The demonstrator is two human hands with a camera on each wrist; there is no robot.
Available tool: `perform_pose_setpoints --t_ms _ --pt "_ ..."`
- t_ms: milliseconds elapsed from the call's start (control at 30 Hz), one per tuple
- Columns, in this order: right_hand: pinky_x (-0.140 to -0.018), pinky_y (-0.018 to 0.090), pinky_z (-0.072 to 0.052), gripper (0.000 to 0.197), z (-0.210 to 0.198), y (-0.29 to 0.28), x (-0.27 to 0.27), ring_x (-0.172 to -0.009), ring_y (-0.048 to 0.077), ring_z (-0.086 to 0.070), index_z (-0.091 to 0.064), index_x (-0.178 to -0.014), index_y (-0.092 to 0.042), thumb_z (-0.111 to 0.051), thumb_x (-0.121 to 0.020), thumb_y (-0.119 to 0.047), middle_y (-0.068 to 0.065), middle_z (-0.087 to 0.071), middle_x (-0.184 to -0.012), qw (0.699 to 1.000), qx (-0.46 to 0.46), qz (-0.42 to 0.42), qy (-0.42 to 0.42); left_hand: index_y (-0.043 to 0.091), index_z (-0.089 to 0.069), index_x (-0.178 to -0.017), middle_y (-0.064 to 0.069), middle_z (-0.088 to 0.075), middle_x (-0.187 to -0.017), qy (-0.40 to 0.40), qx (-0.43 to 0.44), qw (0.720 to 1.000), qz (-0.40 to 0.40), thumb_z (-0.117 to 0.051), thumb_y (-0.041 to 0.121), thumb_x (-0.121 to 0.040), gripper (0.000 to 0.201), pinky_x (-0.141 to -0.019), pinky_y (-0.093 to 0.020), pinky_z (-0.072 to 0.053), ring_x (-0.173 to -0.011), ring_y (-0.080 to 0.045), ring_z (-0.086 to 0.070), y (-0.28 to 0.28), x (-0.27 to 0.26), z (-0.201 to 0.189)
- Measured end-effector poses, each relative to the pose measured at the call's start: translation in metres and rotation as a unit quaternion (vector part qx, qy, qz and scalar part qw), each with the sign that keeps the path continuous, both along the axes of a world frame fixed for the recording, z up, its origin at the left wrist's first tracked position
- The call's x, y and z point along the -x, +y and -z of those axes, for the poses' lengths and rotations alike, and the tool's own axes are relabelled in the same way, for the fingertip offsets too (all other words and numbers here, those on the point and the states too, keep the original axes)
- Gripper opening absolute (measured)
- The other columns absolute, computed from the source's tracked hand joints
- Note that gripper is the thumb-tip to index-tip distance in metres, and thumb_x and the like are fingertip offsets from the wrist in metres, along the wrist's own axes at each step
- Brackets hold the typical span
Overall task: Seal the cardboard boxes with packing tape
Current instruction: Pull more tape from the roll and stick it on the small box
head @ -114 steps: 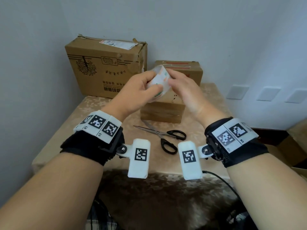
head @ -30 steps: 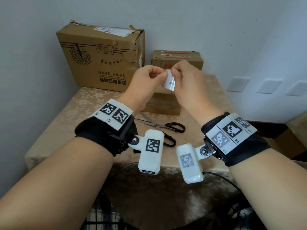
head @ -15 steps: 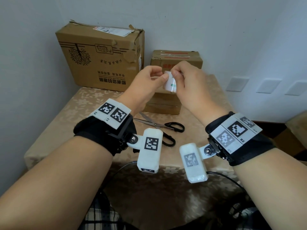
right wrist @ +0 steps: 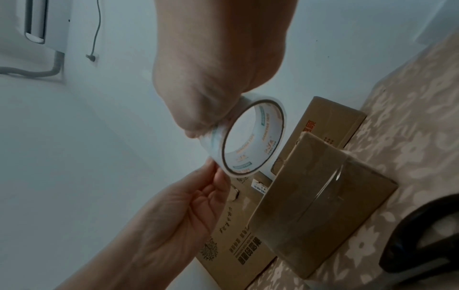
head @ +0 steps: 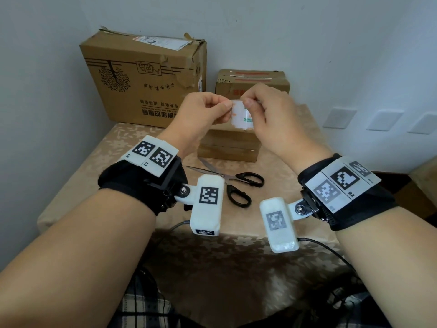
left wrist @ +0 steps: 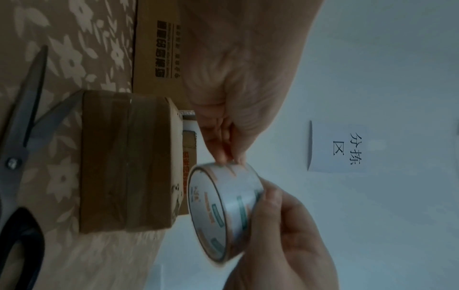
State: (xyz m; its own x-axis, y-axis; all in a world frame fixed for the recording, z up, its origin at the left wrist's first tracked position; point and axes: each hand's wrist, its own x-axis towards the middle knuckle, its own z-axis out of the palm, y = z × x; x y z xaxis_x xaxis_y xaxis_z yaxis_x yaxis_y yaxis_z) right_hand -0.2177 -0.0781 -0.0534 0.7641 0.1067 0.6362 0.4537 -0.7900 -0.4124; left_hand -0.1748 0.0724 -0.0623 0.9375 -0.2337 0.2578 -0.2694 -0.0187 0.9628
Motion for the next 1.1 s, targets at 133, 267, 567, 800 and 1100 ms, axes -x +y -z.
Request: perform_pose_setpoints --t_ms 133,267,567,800,1100 --pt "-0.079 0.017 -0.036 0.017 -0.006 -0.005 0.007 -0.081 0.017 -0.051 -0.062 -0.093 -0.004 -0.046 -0.097 -0.009 0.001 -0.063 -0.088 0.999 0.026 -0.021 0.033 0.009 -0.061 -0.083 -0.002 -0.059 -0.073 -0.023 -0.083 0.995 0.045 -0.053 0.007 -0.096 0.015 -0.067 -0.017 -0.048 -0.066 -0.007 -0.055 0.008 0.000 -0.003" --pt "-0.068 -0.006 -0.022 0.019 -0.015 -0.006 0.015 -0.082 0.007 -0.044 -0.062 -0.099 -0.003 -0.045 -0.099 -0.012 0.001 -0.064 -0.094 0.998 0.054 -0.012 0.040 0.014 -0.052 -0.082 0.000 -0.055 -0.073 -0.056 -0.142 0.988 0.024 -0.046 0.010 -0.097 0.017 -0.066 -0.016 -0.046 -0.066 -0.008 -0.052 0.006 0.003 -0.006" --pt "-0.072 0.023 -0.024 0.023 -0.020 -0.003 0.009 -0.080 0.014 -0.046 -0.060 -0.104 -0.009 -0.040 -0.102 -0.017 -0.007 -0.052 -0.085 0.996 0.044 0.044 0.061 0.011 -0.051 -0.088 -0.010 -0.065 -0.103 -0.084 -0.088 0.992 -0.030 -0.048 0.009 -0.096 0.009 -0.081 -0.025 -0.055 -0.094 -0.015 -0.065 -0.006 0.008 -0.005" --pt "-0.073 0.022 -0.024 0.023 -0.022 -0.004 0.009 -0.081 0.014 -0.045 -0.059 -0.105 -0.011 -0.038 -0.103 -0.020 -0.006 -0.052 -0.085 0.996 0.040 0.054 0.059 0.009 -0.057 -0.090 -0.025 -0.068 -0.097 -0.040 0.030 0.998 -0.040 -0.066 0.005 -0.086 0.010 -0.081 -0.031 -0.058 -0.095 -0.031 -0.067 -0.007 0.011 -0.008" --pt "-0.061 0.019 -0.044 0.017 -0.016 -0.004 -0.006 -0.067 0.005 -0.055 -0.058 -0.081 -0.017 -0.048 -0.094 -0.014 -0.004 -0.059 -0.076 0.941 -0.335 -0.009 0.045 0.021 -0.037 -0.137 0.006 -0.053 -0.127 -0.028 -0.061 0.990 0.123 -0.058 0.044 -0.087 0.059 -0.096 -0.020 -0.045 -0.115 -0.003 -0.054 -0.003 0.008 -0.006"
